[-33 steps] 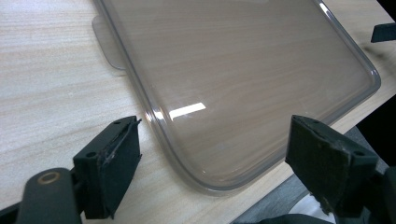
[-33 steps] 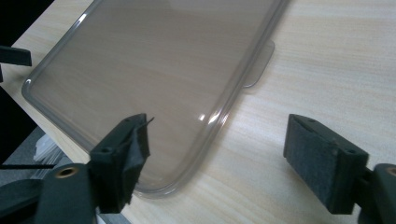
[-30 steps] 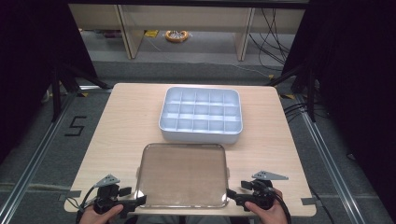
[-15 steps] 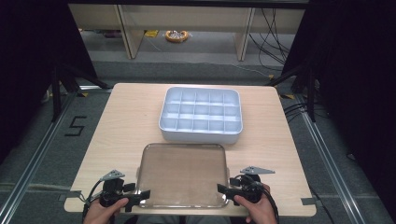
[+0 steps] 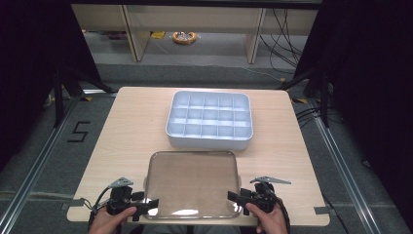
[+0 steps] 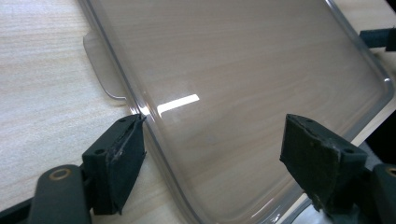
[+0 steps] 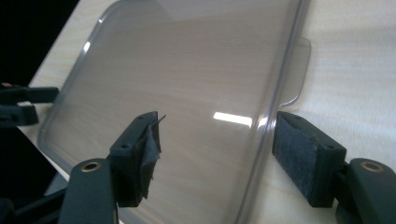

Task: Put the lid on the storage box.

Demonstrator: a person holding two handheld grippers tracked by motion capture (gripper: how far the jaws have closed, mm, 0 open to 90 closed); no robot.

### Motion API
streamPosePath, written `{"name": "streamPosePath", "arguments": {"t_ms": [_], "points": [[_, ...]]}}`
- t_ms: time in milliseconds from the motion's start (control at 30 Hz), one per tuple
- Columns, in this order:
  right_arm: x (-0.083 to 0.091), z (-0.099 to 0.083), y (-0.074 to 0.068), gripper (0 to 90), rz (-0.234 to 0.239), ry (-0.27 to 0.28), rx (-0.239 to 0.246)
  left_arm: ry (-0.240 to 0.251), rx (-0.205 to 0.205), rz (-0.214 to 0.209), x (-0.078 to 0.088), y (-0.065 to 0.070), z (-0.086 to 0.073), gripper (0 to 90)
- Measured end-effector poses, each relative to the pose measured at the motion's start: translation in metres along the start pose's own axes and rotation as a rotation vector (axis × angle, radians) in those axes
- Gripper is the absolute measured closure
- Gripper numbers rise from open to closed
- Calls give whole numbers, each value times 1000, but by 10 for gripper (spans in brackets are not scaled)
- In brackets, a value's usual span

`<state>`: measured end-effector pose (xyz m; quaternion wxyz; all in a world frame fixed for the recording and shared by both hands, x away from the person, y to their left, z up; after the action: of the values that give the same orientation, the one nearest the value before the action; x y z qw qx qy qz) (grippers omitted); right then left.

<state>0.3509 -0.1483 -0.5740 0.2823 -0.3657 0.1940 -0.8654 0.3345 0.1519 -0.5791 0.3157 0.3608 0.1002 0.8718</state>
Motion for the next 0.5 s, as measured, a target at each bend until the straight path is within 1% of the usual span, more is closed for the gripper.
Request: {"name": "streamPosePath", "arguments": {"t_ms": [33, 67, 100, 133, 167, 200, 233, 267, 300, 333, 400, 433, 467, 500], "points": [[1, -1, 1, 349, 0, 6, -3, -8, -10, 8, 0, -1, -1, 208], [2, -1, 0, 352, 8, 7, -22, 7, 1, 6, -1, 1, 1, 199], [5, -3, -3, 362, 10, -6, -89, 1, -4, 8, -1, 1, 0, 196], [4, -2, 2, 380, 17, 16, -77, 7, 0, 6, -2, 2, 1, 195], [6, -2, 2, 401, 28, 21, -122, 8, 3, 4, -2, 2, 1, 192], [4, -1, 5, 421, 35, 36, -124, 4, -1, 2, -2, 1, 1, 194], [7, -2, 4, 432, 35, 27, -160, 5, 10, 5, -2, 2, 1, 196], [6, -1, 4, 438, 45, 38, -171, 9, 1, 3, -3, 2, 2, 196], [9, -3, 2, 441, 44, 10, -209, 9, -3, 5, -3, 2, 2, 197], [8, -3, 7, 454, 50, 27, -162, 6, -19, 4, -3, 1, 2, 197], [8, -3, 9, 464, 46, 33, -165, 2, -24, 2, -3, 1, 1, 197], [8, -3, 8, 488, 41, 30, -170, -22, -53, 2, -1, -1, 0, 197], [8, -3, 9, 491, 39, 28, -153, 3, -33, 6, -4, 1, 2, 196], [8, -3, 9, 490, 35, 23, -153, -18, -59, 5, -2, -1, 0, 193]]}}
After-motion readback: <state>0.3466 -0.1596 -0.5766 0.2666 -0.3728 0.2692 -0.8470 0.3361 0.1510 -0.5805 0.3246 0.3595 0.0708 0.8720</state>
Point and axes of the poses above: each handheld gripper's, and its own axes: x roughly backward along the jaws, z roughly out of its top, y roughly to its right, the point moved 10 cm from there along -x, roughly forward along the jaws, and after that the axes turned 8 degrees about y, right-handed, at the moved point
